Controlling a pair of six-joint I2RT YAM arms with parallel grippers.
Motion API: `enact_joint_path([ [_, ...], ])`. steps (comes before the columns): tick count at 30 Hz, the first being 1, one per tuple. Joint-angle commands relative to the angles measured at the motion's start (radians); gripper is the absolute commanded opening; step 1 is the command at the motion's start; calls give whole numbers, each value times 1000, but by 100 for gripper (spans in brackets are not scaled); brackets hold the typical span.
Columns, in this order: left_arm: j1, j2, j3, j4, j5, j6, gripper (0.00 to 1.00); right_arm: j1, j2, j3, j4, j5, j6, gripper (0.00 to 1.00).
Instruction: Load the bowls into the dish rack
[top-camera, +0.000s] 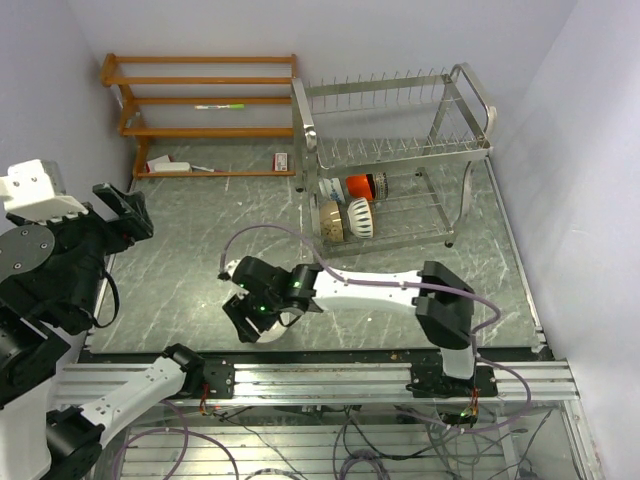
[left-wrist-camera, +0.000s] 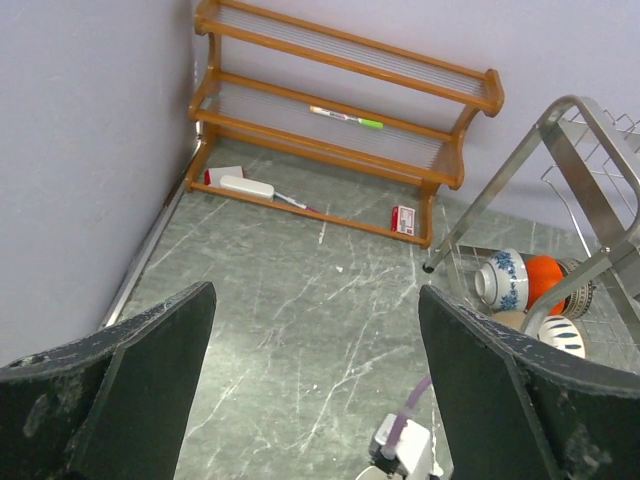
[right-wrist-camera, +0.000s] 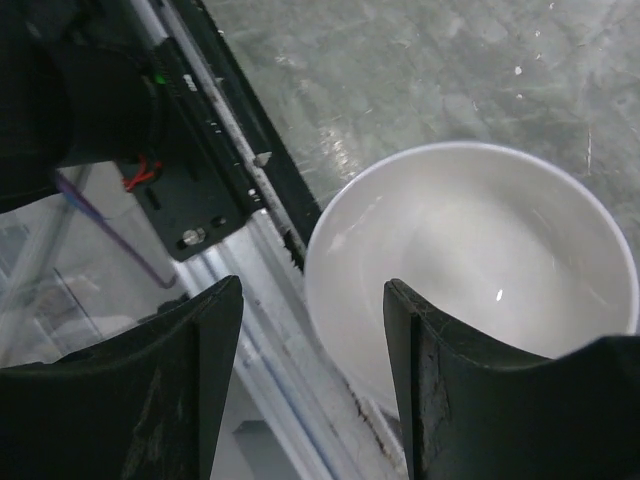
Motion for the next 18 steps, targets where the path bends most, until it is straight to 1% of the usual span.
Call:
enact_joint_path([
  [1,-6,-20,27,-30,-54,-8,93,1,81,66,-14,-6,-66,58],
  [5,-6,-28,23,-43,-60,-12,93,2,114,93,-32,3,-92,58],
  [8,-5,-35,13,-52,-65,-17,93,16,150,78,-14,-5,-117,56],
  [10,-5,-40,5,-52,-68,-19,93,24,152,61,-3,8,-123,54],
  [12,-6,-43,-2,-51,-71,-16,93,27,158,55,-13,23,-128,49],
  [18,-6,-51,-24,-44,-77,-15,93,27,151,18,-15,55,-132,42],
])
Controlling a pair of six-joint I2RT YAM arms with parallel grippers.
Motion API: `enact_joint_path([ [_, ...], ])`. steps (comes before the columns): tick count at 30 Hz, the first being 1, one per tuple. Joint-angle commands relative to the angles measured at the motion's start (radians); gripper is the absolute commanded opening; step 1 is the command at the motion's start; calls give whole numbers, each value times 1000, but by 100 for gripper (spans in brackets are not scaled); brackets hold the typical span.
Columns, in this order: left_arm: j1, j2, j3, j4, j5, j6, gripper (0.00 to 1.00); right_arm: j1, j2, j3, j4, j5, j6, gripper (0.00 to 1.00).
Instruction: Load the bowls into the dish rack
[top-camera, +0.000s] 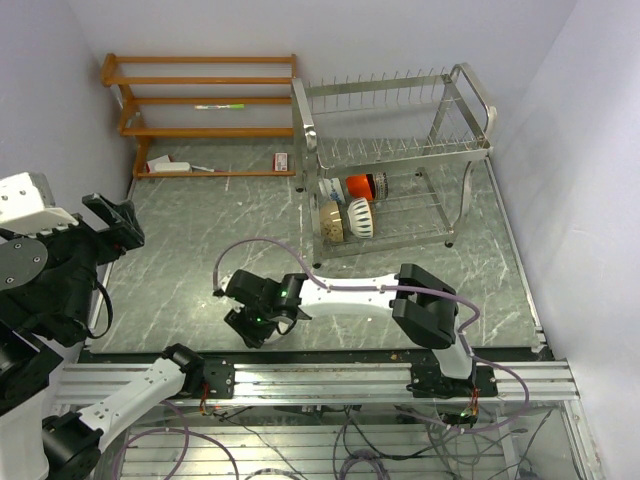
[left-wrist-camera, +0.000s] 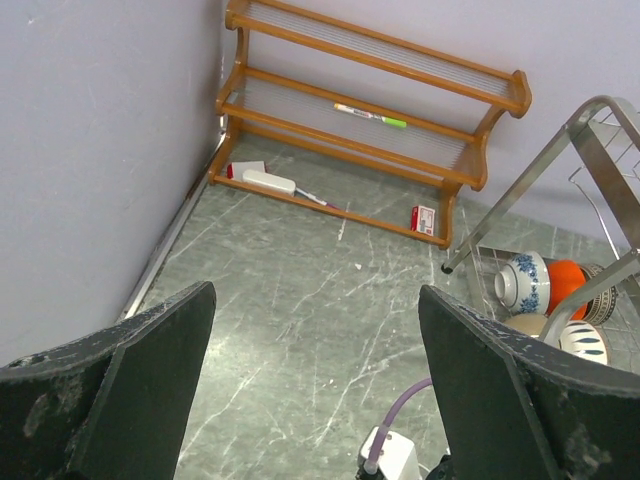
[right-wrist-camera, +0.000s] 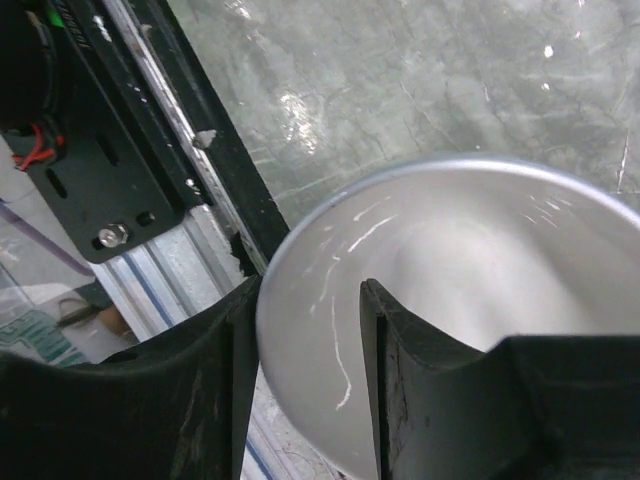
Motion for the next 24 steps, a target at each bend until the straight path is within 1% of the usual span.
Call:
enact_joint_path([
  [1,-6,-10,-21,0,-22,-8,93,1,4,-30,4,42,-18,41],
  [3,-6,-13,-31,4,-23,-9,93,1,10,-32,-5,51,-17,39],
  [7,-6,-17,-53,16,-17,-10,93,1,1,-39,-14,54,-18,19],
  [8,-6,-15,-54,17,-16,-10,93,1,-7,-43,-15,57,-16,17],
  [11,-6,-14,-59,24,-14,-9,93,1,-55,-56,-13,56,-14,1],
  [14,-5,-15,-64,26,-14,-5,93,-3,-105,-68,-11,47,0,0],
  [17,-6,-19,-67,29,-16,-6,93,-31,-190,-110,28,6,38,0],
  [20,-5,-18,-70,37,-15,-5,93,-94,-297,-186,91,-55,101,0],
  [24,-6,-12,-73,52,-6,3,93,-217,-457,-309,202,-211,185,0],
])
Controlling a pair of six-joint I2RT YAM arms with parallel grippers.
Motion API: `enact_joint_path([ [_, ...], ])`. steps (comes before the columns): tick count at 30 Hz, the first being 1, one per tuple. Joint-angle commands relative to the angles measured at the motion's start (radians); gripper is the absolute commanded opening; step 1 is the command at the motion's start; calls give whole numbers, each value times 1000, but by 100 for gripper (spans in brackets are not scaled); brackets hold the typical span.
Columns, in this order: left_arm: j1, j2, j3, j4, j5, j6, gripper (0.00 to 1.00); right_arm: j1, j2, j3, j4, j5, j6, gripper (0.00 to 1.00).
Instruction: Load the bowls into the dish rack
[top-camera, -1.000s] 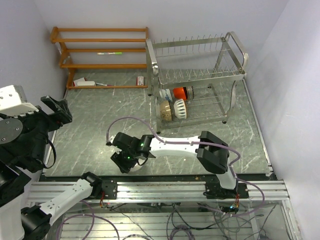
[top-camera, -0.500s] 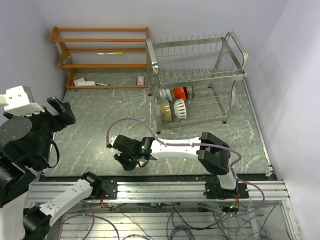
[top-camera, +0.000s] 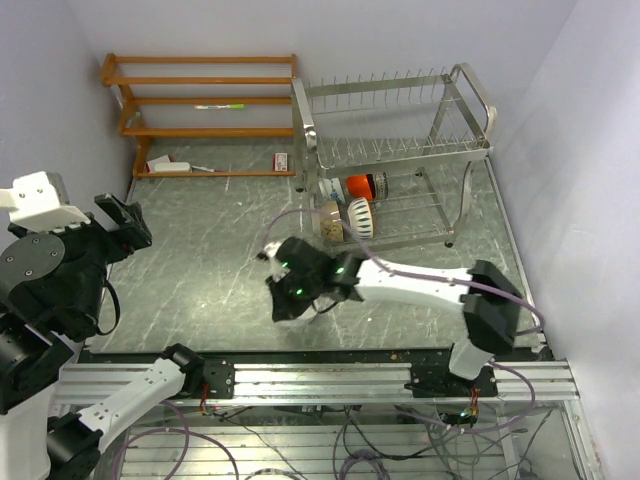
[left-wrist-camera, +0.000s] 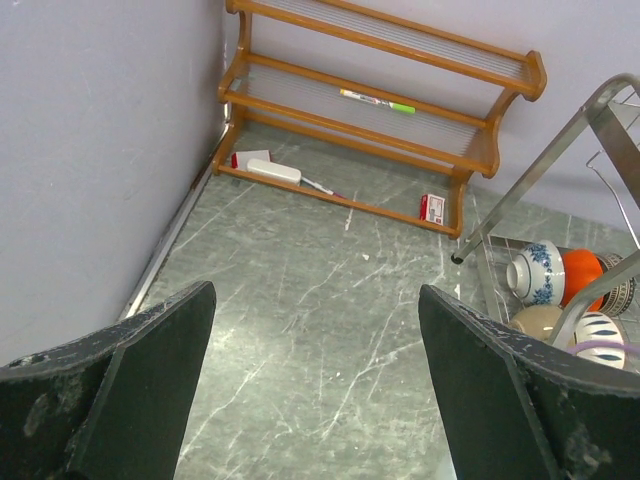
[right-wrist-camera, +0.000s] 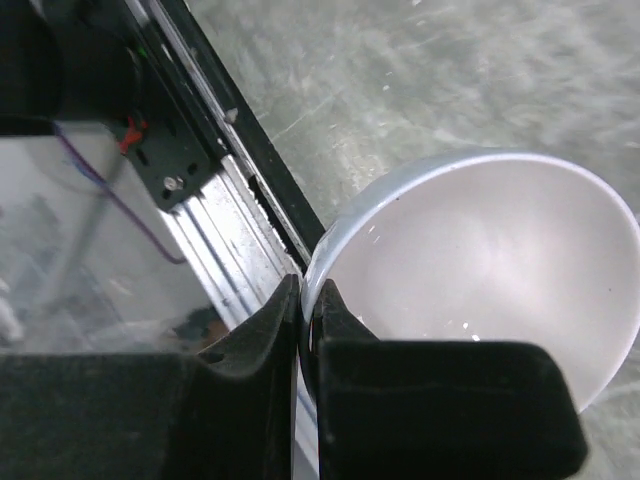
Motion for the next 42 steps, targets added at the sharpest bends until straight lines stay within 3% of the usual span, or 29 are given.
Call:
enact_joint_path([
  [1,-5,0,-12,48,2,8,93,-162,-225,-105,184,-193,126,0],
  [11,-6,29,-26,99,22,29,93,-516,-510,-422,432,-563,357,0],
  [20,-6,53,-37,135,42,33,93,-757,-571,-616,670,-835,588,0],
  [27,-6,74,-41,158,52,37,93,-1015,-506,-573,675,-1004,603,0],
  [31,-6,86,-36,168,59,41,93,-1081,-417,-503,646,-1041,570,0],
  [37,-5,101,-18,163,55,53,93,-1125,-317,-476,934,-1069,783,0],
  [42,-6,102,-14,165,51,60,93,-1165,-257,-436,1024,-1096,868,0],
])
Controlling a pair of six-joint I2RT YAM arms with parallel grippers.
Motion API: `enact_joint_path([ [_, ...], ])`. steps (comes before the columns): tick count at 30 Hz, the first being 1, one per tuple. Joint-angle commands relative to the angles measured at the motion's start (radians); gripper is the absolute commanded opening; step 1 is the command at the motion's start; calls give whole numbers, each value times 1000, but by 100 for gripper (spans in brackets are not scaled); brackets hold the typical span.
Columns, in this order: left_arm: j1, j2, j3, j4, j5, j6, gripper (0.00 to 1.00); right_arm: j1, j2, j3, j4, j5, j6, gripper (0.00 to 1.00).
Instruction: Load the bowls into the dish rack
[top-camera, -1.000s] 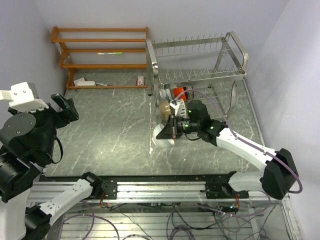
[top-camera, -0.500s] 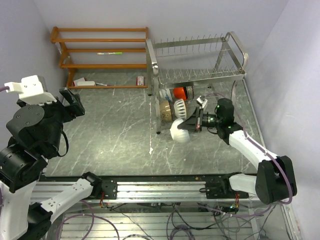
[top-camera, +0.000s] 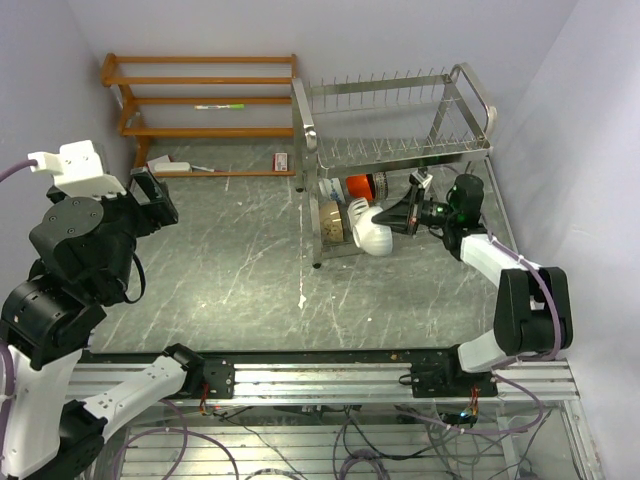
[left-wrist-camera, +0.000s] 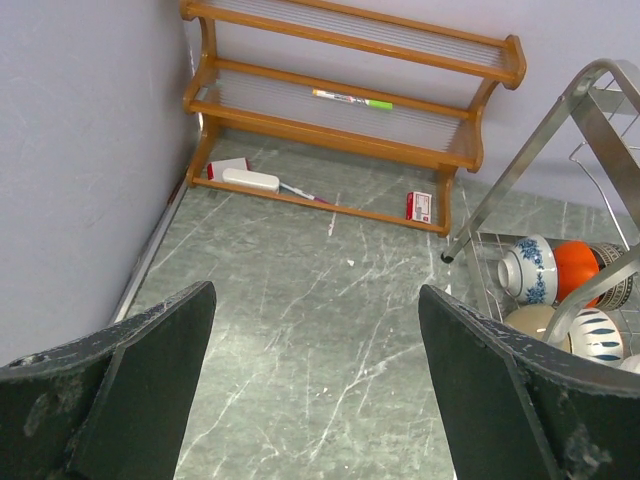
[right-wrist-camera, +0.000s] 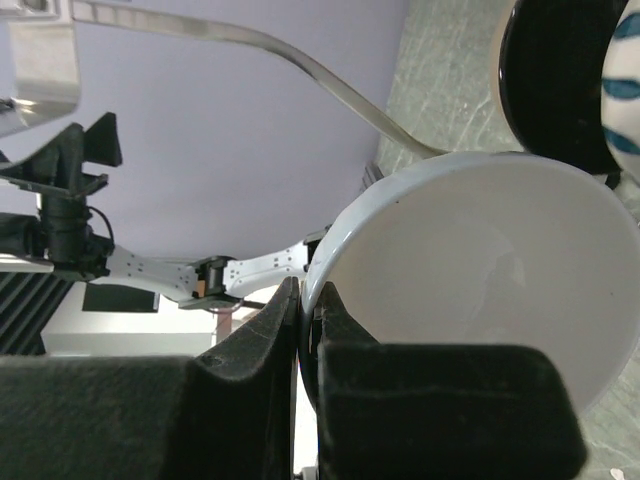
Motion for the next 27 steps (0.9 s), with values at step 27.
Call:
enact_joint_path([
  [27,-5,26,9,46,23,45,93,-165,323,133,842,36,494,0],
])
